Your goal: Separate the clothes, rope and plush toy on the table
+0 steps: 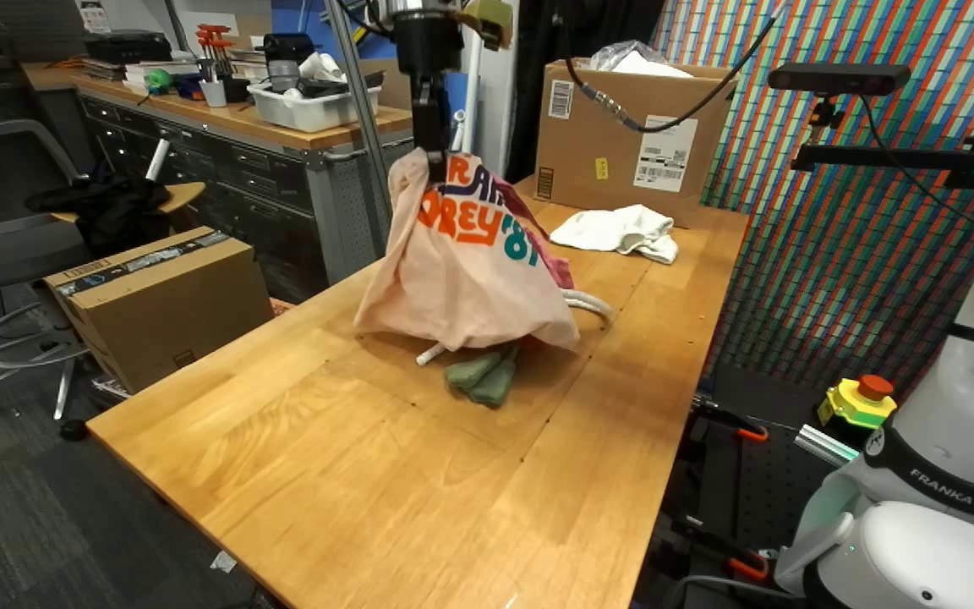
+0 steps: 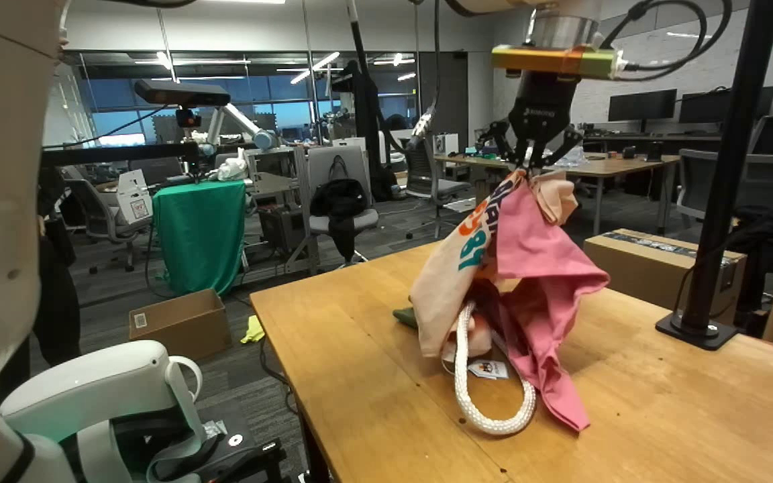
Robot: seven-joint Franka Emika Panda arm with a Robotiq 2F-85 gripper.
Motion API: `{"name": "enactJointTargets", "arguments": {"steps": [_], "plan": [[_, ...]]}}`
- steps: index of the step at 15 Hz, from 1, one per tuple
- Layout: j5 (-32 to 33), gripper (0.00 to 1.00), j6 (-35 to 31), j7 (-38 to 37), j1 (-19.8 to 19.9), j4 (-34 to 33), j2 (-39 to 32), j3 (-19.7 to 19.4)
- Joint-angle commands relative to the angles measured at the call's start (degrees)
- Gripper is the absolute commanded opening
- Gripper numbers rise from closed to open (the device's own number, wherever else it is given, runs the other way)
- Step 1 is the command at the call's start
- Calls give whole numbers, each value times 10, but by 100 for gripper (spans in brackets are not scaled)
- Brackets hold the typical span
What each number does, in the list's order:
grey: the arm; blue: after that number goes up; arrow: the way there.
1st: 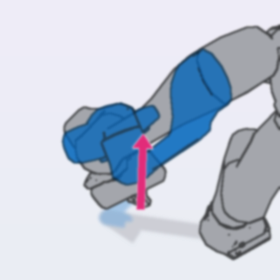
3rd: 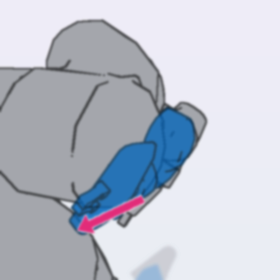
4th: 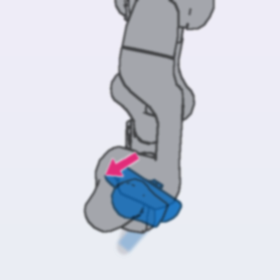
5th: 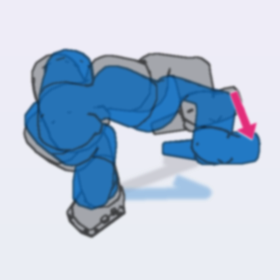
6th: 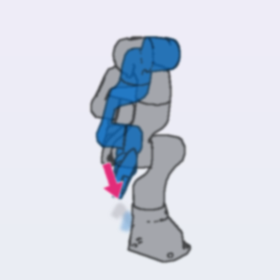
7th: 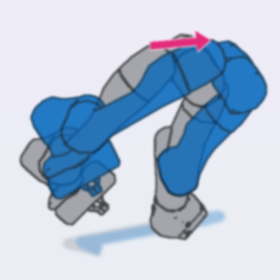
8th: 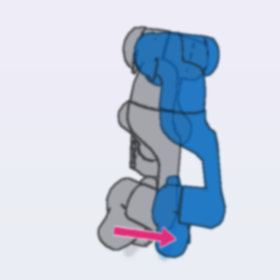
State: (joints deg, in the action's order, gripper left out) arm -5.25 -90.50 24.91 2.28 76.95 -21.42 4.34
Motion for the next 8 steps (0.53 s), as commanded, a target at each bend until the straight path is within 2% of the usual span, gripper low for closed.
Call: {"name": "enactJointTargets", "arguments": {"steps": [1,8], "plan": [[3,7,10,-41,-5,-31,45,-6],[4,7,9,-103,-2,-76,89,-4]]}}
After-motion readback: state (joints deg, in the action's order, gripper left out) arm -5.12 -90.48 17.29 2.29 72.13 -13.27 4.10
